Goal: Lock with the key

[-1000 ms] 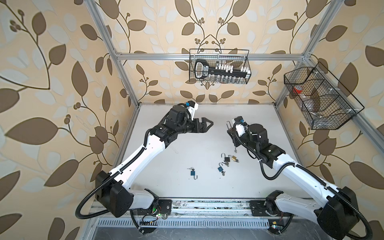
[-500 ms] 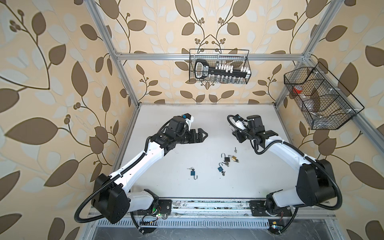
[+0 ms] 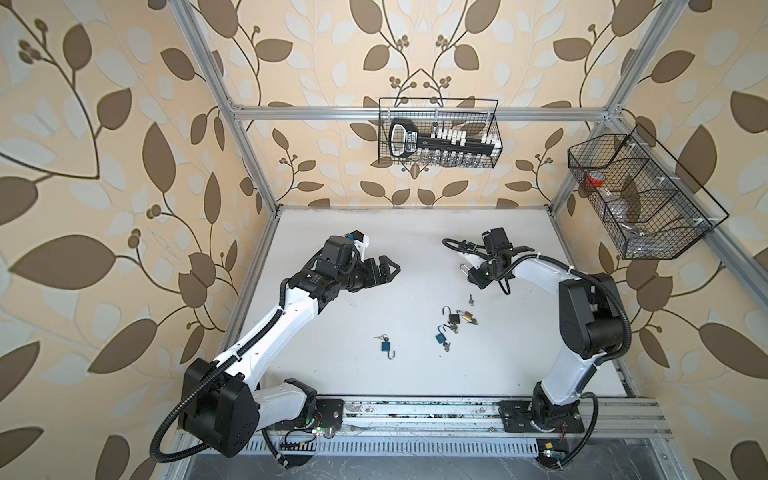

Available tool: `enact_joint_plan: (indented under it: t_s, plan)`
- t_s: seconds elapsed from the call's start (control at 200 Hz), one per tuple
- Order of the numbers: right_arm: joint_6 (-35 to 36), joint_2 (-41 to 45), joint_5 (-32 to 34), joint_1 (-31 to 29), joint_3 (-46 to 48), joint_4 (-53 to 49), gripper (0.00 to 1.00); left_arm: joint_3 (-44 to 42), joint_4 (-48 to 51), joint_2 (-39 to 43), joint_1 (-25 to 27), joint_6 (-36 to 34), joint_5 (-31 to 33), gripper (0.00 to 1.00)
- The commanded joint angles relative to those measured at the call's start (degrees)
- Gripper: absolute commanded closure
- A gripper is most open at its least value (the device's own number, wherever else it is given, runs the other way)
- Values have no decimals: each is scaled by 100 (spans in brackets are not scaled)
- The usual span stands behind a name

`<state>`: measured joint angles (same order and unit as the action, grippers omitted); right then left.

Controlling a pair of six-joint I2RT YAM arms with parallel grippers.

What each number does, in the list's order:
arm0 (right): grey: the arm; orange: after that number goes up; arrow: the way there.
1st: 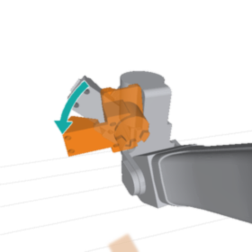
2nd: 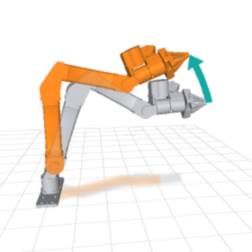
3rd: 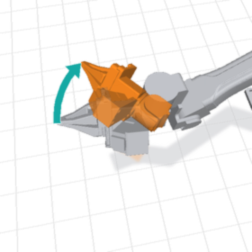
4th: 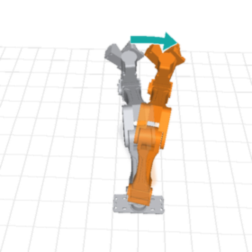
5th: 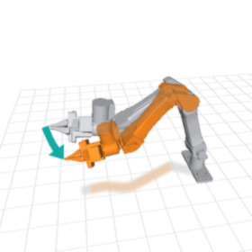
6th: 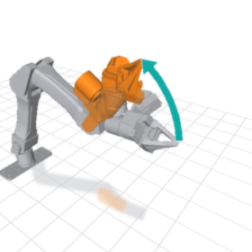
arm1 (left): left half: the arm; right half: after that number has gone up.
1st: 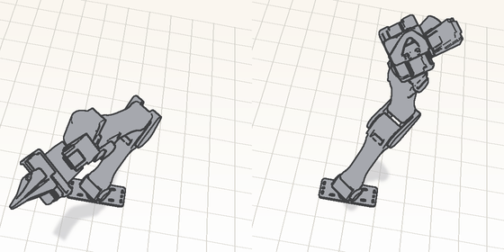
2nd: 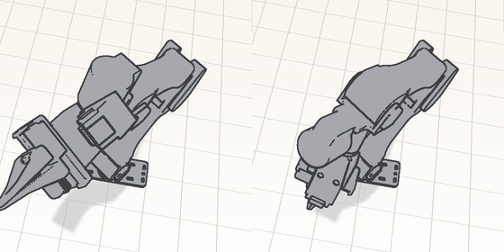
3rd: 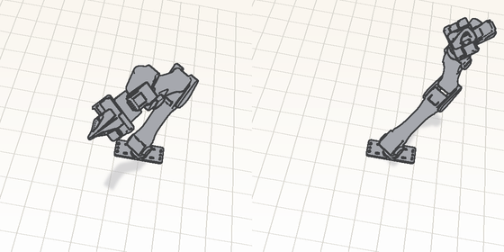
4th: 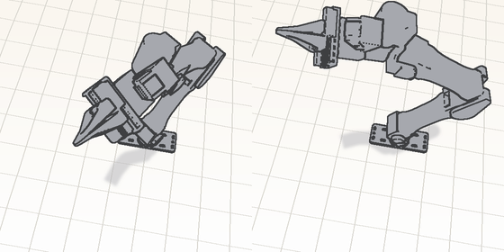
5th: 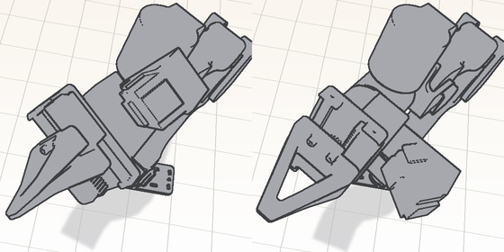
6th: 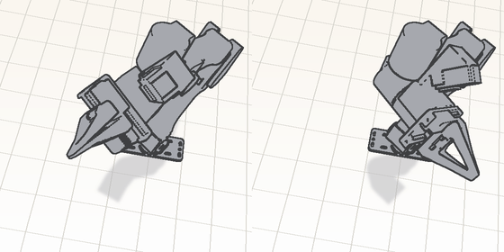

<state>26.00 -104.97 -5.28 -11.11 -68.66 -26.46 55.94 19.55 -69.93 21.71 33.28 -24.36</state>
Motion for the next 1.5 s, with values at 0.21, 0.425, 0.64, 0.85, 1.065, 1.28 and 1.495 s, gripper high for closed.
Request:
enact_joint_plan:
  t_s: [0.21,0.425,0.64,0.85,1.065,1.28,1.495]
  plan:
    - [327,-640,-200,30,-537,-418,100,-22,-81,94,-9,91,-157,1]
    - [337,-915,-222,39,-625,-562,96,4,-53,32,-8,82,-157,1]
    - [252,-1035,-246,34,-693,-570,79,40,24,15,-9,56,-96,1]
    - [195,-983,-237,39,-692,-534,64,8,86,15,-9,47,-34,1]
    - [-33,-662,-316,34,-625,-317,55,37,120,42,-8,-11,-12,1]
    - [-1021,342,-328,5,-15,229,55,75,268,-2,148,-241,106,1]
    - [-2724,1946,-26,-559,1529,499,58,-73,167,-124,1100,-338,787,1]
